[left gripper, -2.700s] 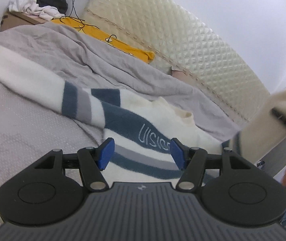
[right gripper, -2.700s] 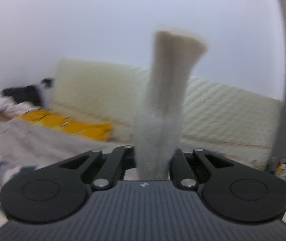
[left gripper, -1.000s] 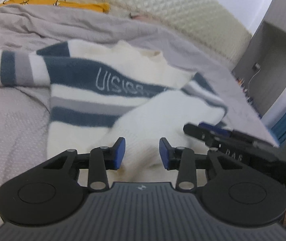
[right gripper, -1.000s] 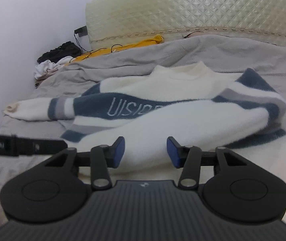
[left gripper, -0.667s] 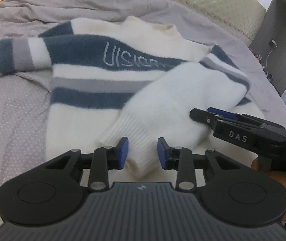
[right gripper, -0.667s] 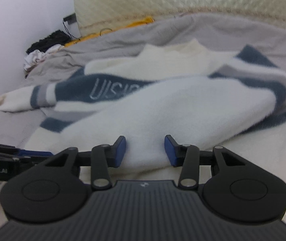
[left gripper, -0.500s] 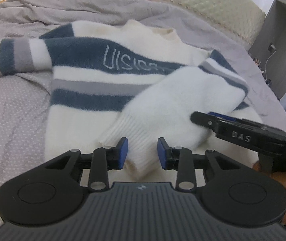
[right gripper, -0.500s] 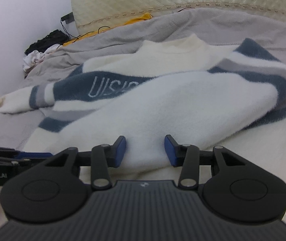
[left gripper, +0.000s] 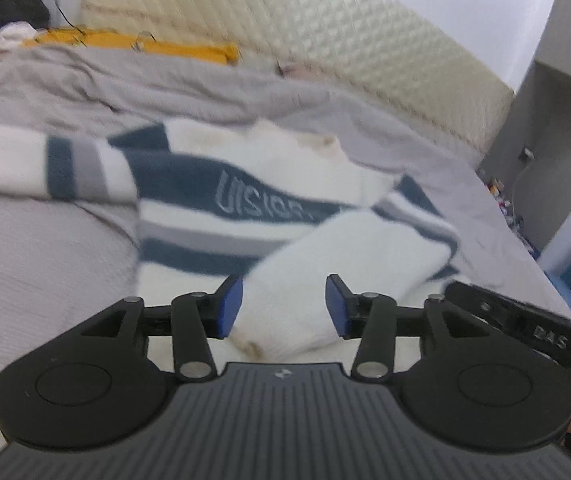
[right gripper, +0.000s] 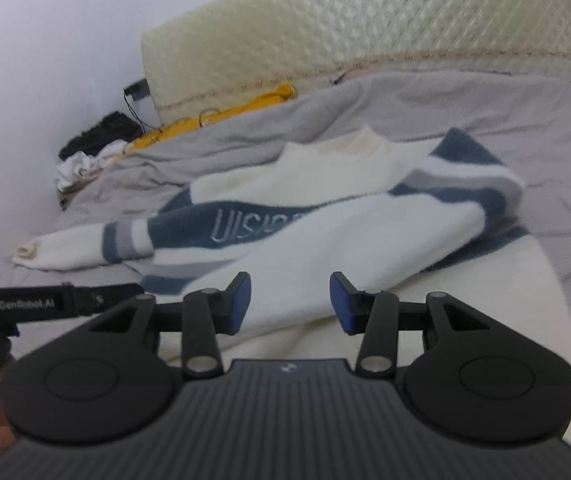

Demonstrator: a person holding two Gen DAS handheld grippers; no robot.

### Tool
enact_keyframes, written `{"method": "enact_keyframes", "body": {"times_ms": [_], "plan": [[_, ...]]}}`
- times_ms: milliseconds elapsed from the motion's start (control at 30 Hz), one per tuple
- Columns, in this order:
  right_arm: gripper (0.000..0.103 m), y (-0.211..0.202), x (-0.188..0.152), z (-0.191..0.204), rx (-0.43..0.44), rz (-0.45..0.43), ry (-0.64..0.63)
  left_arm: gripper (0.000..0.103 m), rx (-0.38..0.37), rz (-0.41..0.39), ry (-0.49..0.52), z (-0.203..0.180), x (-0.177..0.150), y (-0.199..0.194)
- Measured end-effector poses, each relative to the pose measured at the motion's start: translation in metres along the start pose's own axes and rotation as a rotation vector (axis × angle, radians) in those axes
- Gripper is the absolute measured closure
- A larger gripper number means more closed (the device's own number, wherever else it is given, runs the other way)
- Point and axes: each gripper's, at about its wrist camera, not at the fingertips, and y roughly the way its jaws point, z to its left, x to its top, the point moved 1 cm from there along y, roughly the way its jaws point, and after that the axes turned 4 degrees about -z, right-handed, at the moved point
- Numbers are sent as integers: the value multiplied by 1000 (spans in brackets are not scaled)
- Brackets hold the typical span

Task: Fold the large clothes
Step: 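Move the left gripper toward the other sleeve cuff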

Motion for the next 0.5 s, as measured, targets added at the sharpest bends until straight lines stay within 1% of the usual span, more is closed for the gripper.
{"method": "enact_keyframes", "body": {"times_ms": [67, 133, 200, 267, 333, 433, 500], "plan": [[57, -14, -1, 4, -12, -17, 16, 48, 27, -19, -18, 5, 7, -10], [57, -24, -4, 6, -23, -14, 40, 44, 51, -19, -51, 14, 17, -16], [57, -33, -11, 8, -22, -7, 61, 43, 81, -23, -93, 29, 30, -21], [56, -40, -16, 11, -36, 0, 63, 43, 115, -29, -141, 50, 44, -27], [55, -42, -17, 17, -31, 4, 33, 43, 148, -20, -209, 77, 58, -32], [55, -39, -15, 24, -27, -3, -10, 41, 210, -20, -260, 119, 75, -43], [52, -36, -16, 27, -20, -1, -19, 39, 235, -23, -304, 153, 85, -53]]}}
